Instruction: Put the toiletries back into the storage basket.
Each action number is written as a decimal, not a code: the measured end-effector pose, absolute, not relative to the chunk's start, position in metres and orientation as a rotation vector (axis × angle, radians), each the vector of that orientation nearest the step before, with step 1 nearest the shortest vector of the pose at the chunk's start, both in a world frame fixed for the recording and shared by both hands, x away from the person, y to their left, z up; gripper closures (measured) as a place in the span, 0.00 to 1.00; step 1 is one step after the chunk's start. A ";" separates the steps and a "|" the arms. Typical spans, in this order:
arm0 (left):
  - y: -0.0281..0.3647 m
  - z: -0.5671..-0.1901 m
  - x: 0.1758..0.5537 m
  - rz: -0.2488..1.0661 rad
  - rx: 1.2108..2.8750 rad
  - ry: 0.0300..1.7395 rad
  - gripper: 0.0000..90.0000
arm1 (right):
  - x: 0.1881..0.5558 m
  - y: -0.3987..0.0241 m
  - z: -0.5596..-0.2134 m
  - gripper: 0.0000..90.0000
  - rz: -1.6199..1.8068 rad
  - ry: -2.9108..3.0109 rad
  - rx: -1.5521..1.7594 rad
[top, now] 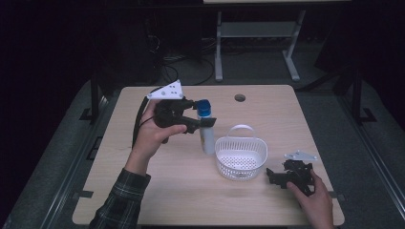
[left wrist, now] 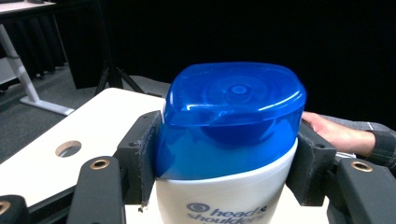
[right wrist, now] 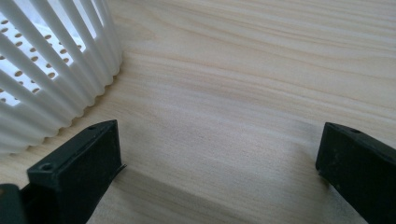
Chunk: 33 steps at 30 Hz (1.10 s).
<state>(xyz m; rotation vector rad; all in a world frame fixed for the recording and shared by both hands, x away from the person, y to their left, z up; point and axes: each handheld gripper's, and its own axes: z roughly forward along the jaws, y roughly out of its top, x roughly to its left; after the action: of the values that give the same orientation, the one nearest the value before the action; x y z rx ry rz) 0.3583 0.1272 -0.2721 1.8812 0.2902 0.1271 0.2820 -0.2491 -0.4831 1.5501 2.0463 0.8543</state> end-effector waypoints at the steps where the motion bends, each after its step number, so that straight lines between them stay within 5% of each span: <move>1: 0.124 -0.272 0.359 0.127 1.881 0.286 0.40 | 0.282 -0.249 -0.483 0.00 0.854 2.046 1.550; 33: 0.077 -0.303 0.365 0.108 1.902 0.254 0.40 | 0.282 -0.249 -0.483 0.00 0.854 2.046 1.550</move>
<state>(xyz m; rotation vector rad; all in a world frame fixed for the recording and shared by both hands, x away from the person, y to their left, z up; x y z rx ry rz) 0.3654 0.0775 -0.3029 1.9022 0.2536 0.1078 0.2820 -0.2491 -0.4832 1.5499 2.0463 0.8542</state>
